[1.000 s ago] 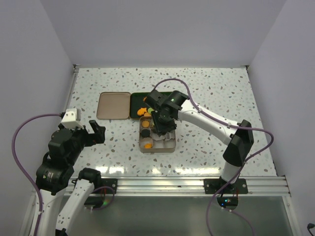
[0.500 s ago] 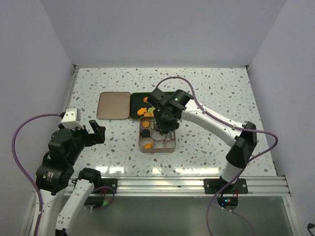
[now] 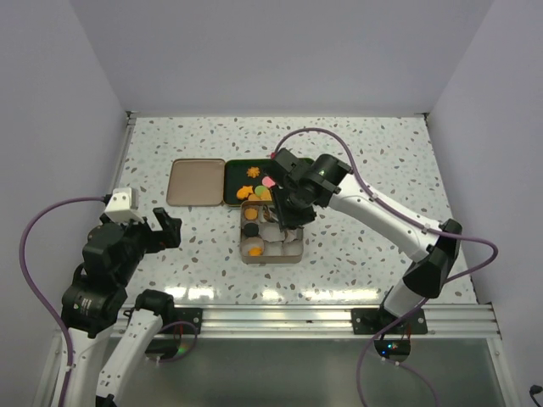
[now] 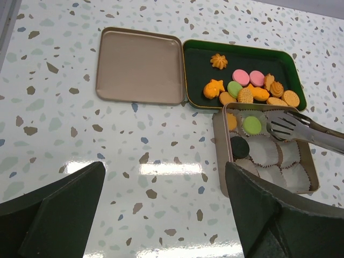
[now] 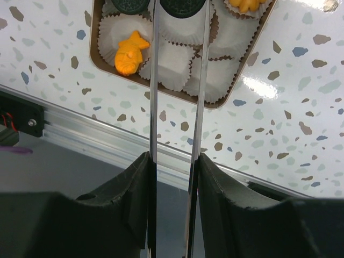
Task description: Pack the cookies
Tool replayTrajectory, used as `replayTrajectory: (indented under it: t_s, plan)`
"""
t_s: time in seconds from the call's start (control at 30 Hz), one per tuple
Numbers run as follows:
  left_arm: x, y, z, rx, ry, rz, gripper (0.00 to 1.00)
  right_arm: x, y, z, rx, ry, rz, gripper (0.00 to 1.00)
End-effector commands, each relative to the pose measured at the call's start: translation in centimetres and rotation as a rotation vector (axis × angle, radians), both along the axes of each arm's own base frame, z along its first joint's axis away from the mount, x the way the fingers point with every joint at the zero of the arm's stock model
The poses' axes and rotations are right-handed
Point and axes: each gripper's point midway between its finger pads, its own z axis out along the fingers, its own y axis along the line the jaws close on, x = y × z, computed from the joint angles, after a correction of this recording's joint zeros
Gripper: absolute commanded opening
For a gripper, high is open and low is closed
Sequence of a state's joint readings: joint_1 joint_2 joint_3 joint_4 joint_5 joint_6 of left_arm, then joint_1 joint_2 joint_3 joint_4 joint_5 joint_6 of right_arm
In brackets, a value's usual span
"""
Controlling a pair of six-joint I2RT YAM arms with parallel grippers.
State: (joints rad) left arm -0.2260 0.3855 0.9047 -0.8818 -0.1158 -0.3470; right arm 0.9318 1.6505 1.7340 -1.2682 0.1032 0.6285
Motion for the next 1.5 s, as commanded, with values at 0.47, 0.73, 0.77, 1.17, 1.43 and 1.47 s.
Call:
replayTrajectory:
  t_s: [0.47, 0.73, 0.77, 1.17, 1.43, 1.47]
  plan:
    - [0.4, -0.2, 1.0, 0.008, -0.049, -0.019, 0.99, -1.6, 0.7, -1.5, 0.024, 0.039, 0.016, 0.35]
    - [0.4, -0.2, 1.1, 0.007, -0.05, -0.019, 0.99, -0.9, 0.6, -2.5, -0.027, 0.033, 0.018, 0.46]
    - [0.4, -0.2, 1.1, 0.006, -0.05, -0.019, 0.99, -0.8, 0.7, -2.3, -0.024, 0.029, 0.02, 0.47]
    - [0.4, -0.2, 1.1, 0.004, -0.051, -0.018, 0.99, 0.8, 1.1, 1.0, -0.008, -0.056, 0.015, 0.54]
    - [0.5, -0.2, 1.0, 0.008, -0.049, -0.019, 1.0, 4.6, 0.9, 3.3, -0.023, -0.133, -0.014, 0.54]
    - [0.4, -0.3, 1.0, 0.007, -0.049, -0.021, 1.0, 5.2, 1.1, 2.9, -0.029, -0.126, -0.016, 0.54]
